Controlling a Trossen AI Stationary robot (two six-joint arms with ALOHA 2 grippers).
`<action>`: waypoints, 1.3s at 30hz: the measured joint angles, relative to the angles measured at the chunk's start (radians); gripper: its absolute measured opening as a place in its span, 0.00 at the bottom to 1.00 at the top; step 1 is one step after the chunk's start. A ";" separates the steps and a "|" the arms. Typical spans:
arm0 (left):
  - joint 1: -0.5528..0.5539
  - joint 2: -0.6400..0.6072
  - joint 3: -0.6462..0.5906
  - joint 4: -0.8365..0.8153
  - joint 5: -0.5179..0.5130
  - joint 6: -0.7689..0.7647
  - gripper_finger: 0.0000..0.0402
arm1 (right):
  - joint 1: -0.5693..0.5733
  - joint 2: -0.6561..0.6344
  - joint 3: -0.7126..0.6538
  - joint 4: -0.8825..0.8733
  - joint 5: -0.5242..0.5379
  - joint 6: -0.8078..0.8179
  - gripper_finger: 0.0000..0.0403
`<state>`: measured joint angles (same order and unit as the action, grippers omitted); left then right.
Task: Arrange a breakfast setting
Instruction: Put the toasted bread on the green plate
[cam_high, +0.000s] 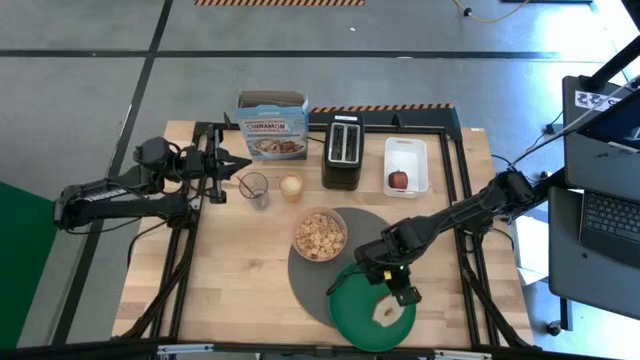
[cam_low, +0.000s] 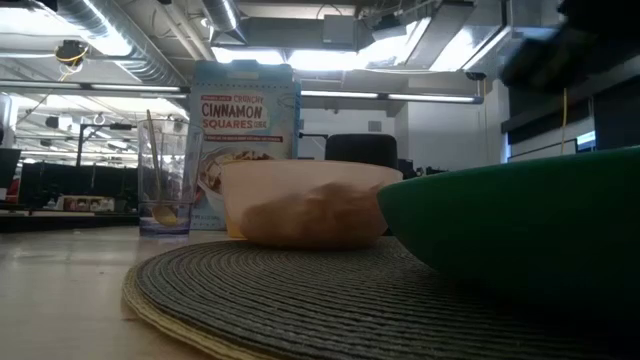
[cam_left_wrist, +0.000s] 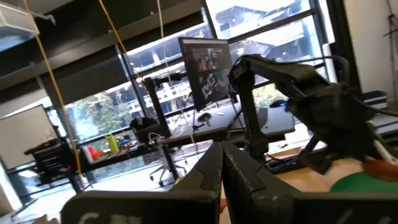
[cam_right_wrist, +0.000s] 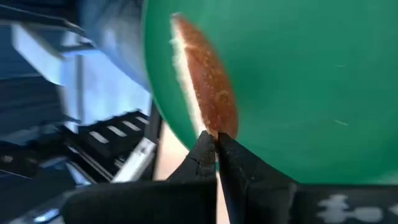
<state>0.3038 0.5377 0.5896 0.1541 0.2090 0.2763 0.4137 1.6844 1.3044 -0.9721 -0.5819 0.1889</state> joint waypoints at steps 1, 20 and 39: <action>0.000 0.000 0.000 0.000 -0.007 0.002 0.00 | 0.007 0.000 -0.024 0.043 -0.026 0.018 0.00; 0.000 0.007 0.000 -0.002 -0.014 0.015 0.00 | 0.039 0.001 -0.227 0.250 -0.080 0.068 0.00; 0.000 0.007 0.000 -0.002 -0.014 0.015 0.00 | -0.004 0.001 -0.232 0.238 -0.082 0.016 0.15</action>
<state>0.3038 0.5446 0.5896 0.1520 0.1947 0.2916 0.4101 1.6855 1.0725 -0.7340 -0.6640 0.2045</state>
